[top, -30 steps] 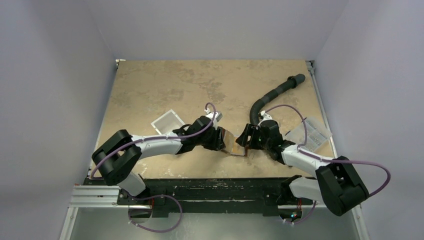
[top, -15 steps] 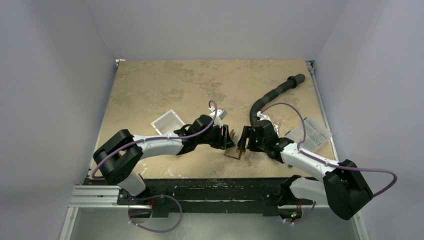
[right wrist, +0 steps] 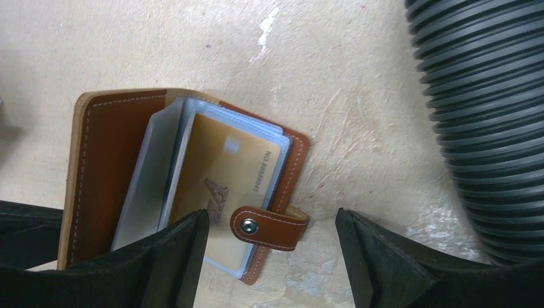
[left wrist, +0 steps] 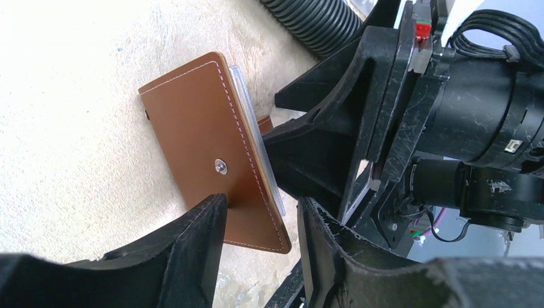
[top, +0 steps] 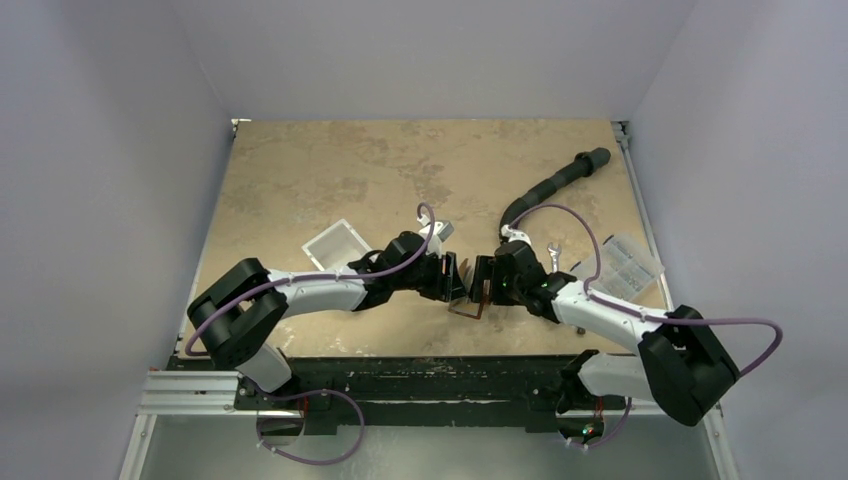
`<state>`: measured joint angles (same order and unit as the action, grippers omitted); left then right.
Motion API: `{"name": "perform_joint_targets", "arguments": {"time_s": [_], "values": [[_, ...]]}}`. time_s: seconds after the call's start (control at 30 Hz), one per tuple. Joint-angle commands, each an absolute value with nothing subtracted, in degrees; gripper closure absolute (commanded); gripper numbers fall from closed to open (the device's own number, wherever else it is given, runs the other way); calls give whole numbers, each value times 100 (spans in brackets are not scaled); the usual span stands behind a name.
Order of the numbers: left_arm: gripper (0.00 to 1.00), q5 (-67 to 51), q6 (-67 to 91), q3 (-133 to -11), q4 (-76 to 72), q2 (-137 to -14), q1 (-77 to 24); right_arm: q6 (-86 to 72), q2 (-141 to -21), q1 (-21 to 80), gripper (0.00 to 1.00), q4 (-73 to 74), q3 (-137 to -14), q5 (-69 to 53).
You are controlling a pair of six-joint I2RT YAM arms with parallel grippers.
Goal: Put the credit cards into the card holder
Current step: Close the card holder at the center of the board.
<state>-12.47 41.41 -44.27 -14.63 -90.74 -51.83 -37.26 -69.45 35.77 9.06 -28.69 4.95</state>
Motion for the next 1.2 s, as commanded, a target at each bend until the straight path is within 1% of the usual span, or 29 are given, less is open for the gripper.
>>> {"name": "perform_joint_targets", "arguments": {"time_s": [0.0, 0.1, 0.2, 0.3, 0.57, 0.73, 0.83, 0.93, 1.07, 1.17], "values": [[52, -1342, 4172, -4368, -1758, -8974, -5206, -3759, -7162, 3854, 18, 968, -3222, 976], [51, -1351, 4166, -4365, -1759, -8976, -5205, -3974, -7333, 3989, 20, 1383, -3376, 1548], [51, -1358, 4165, -4323, -1766, -8953, -5208, -4146, -7229, 4032, 29, 1647, -3356, 1950], [51, -1354, 4157, -4282, -1775, -8923, -5208, -4231, -6990, 4034, 32, 1698, -3293, 1983], [50, -1461, 4149, -4237, -1883, -8948, -5204, -4597, -6430, 4034, 34, 1912, -3137, 2127], [50, -1723, 4223, -4359, -2121, -9165, -5211, -4833, -6496, 4034, 35, 1906, -3029, 2140], [50, -1781, 4242, -4443, -2188, -9261, -5230, -4668, -6551, 4034, 36, 1759, -3029, 1971], [50, -1720, 4227, -4460, -2162, -9243, -5230, -4293, -6418, 4034, 32, 1396, -2967, 1575], [50, -1694, 4182, -4447, -2068, -9220, -5230, -4140, -6464, 4033, 22, 1243, -2948, 1336], [50, -1680, 4195, -4410, -2094, -9220, -5230, -4099, -6738, 4034, 20, 991, -2976, 1107]]}}
